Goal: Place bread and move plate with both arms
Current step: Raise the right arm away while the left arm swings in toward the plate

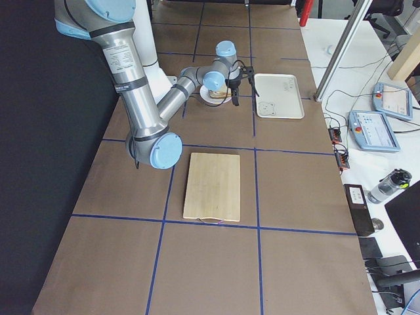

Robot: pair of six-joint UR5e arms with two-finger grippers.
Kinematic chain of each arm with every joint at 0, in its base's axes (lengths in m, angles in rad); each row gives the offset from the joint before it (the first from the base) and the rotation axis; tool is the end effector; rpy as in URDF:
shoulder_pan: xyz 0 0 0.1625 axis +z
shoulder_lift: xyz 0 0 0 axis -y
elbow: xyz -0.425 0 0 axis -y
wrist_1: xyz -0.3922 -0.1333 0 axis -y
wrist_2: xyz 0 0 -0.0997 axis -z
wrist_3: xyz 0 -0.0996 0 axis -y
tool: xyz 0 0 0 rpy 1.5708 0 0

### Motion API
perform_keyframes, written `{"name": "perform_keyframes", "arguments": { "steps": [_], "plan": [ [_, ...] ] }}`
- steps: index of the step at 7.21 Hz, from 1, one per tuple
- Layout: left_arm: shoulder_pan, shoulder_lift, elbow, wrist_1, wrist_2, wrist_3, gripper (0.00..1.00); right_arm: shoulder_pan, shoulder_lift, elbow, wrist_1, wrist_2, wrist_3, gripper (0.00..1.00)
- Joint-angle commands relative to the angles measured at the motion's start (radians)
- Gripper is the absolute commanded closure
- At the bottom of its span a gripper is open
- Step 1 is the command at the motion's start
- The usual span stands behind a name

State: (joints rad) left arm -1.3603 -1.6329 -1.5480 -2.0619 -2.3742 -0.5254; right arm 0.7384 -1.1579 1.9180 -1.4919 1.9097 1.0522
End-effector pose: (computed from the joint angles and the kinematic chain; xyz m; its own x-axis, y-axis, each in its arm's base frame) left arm 0.0524 -0.5402 0.5805 0.6119 0.0104 -0.7908 0.1464 0.9811 0.1263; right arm -0.3699 -0.4721 0.2702 0.6532 -0.0376 0.7563 -0.1475 0.9733 0.1758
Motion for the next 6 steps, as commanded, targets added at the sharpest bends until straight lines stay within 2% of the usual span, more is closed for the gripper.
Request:
{"name": "perform_keyframes", "arguments": {
  "steps": [1, 3, 4, 6],
  "plan": [
    [0.151, -0.056, 0.000, -0.273, 0.000, -0.448, 0.00, 0.175, -0.017, 0.012, -0.232, 0.132, -0.340, 0.00],
    [0.267, -0.132, 0.005, -0.427, 0.009, -0.769, 0.00, 0.290, -0.101, 0.009, -0.277, 0.146, -0.562, 0.00],
    [0.323, -0.172, 0.002, -0.460, 0.033, -0.892, 0.00, 0.352, -0.161, 0.007, -0.272, 0.194, -0.657, 0.00],
    [0.505, -0.232, 0.002, -0.574, 0.206, -1.126, 0.00, 0.449, -0.245, 0.006, -0.271, 0.310, -0.735, 0.00]
  ]
}}
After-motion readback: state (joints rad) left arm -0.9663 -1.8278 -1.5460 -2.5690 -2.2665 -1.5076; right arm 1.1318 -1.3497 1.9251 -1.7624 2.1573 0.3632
